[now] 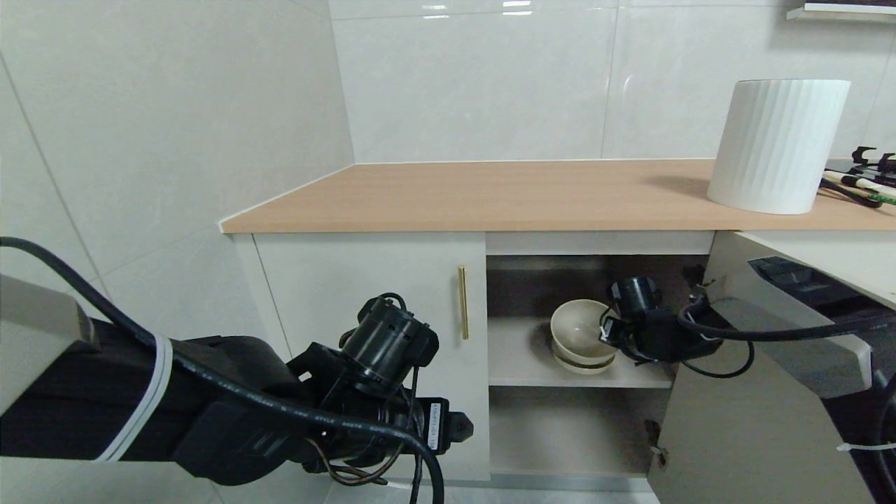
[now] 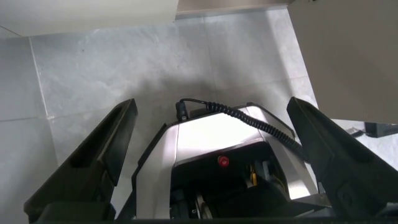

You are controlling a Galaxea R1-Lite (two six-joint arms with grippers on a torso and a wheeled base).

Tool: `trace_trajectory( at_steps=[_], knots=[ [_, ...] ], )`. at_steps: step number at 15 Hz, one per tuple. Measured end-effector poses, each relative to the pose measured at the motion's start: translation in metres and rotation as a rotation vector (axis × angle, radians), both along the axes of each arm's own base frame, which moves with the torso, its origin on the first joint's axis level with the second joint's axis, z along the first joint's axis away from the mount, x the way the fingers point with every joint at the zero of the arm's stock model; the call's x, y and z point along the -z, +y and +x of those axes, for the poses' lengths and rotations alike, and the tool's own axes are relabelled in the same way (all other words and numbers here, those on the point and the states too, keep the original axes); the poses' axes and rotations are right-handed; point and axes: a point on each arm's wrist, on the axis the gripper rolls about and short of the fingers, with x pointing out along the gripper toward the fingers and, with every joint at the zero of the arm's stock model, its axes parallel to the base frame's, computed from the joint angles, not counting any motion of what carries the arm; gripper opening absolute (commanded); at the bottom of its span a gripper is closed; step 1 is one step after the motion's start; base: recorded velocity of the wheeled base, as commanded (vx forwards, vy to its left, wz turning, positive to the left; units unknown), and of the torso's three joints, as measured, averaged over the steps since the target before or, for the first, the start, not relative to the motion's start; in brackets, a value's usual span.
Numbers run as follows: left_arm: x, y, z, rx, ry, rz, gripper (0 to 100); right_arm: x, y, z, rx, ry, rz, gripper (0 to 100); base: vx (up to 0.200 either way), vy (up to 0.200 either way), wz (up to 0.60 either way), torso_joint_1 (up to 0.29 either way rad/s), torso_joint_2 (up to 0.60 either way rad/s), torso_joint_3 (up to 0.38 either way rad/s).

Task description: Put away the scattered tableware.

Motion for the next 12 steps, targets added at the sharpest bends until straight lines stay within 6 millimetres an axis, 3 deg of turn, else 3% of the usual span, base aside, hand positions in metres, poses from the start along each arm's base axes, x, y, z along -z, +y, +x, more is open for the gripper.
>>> trace_trajectory(
  at_steps=[12],
  knots=[
    [-0.0007,-0.0002,0.0003,-0.017,0.002,-0.012,100,0.0102,-0.0011,0.0075,0.010,0.019,-0.006,0,0.000,0.000,0.00,0.000,0.00,0.000]
  ],
)
